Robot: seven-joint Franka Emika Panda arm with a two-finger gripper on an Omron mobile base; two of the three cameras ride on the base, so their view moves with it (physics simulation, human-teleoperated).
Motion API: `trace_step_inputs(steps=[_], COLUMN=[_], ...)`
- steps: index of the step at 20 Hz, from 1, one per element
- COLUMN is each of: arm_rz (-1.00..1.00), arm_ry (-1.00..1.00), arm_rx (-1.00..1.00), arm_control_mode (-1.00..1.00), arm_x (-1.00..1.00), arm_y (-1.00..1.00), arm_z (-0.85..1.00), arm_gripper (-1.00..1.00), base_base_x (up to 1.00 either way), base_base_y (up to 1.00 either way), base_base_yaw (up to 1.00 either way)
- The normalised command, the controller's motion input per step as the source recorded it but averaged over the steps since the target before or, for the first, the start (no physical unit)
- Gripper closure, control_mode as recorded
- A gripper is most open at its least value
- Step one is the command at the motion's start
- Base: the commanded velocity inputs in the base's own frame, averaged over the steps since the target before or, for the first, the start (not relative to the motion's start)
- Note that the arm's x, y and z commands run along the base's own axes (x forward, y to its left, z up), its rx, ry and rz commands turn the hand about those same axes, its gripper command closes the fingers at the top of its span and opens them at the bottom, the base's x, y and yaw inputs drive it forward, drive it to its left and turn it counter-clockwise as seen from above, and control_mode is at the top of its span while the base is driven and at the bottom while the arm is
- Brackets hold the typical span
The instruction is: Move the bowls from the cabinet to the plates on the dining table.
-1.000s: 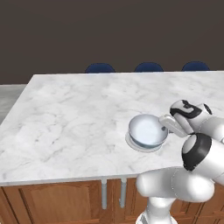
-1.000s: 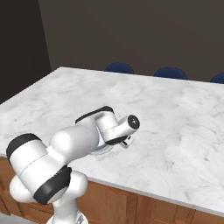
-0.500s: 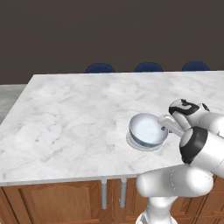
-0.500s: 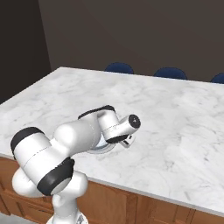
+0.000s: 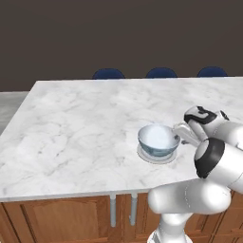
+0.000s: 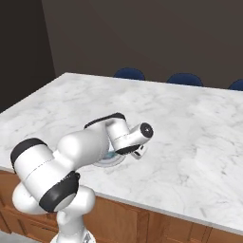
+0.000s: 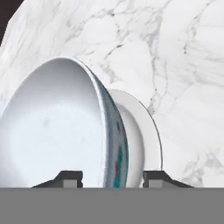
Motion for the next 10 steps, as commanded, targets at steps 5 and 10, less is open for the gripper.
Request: trace_step_inputs(steps=[5,10], arm_rz=[0.00,0.01], arm_ry=[0.00,-0.08], arm_rx=[0.00,0.00], arm_control_mode=[-1.00,-1.00], arm_x=[-0.05,-0.62], arm_y=[-0.14,-0.13], arm_z=[0.35,0.46], arm_gripper=[-1.00,-1.00], base_base_x=[0.00,0.00], base_base_y=[0.00,0.00], base_base_yaw=[0.00,0.00])
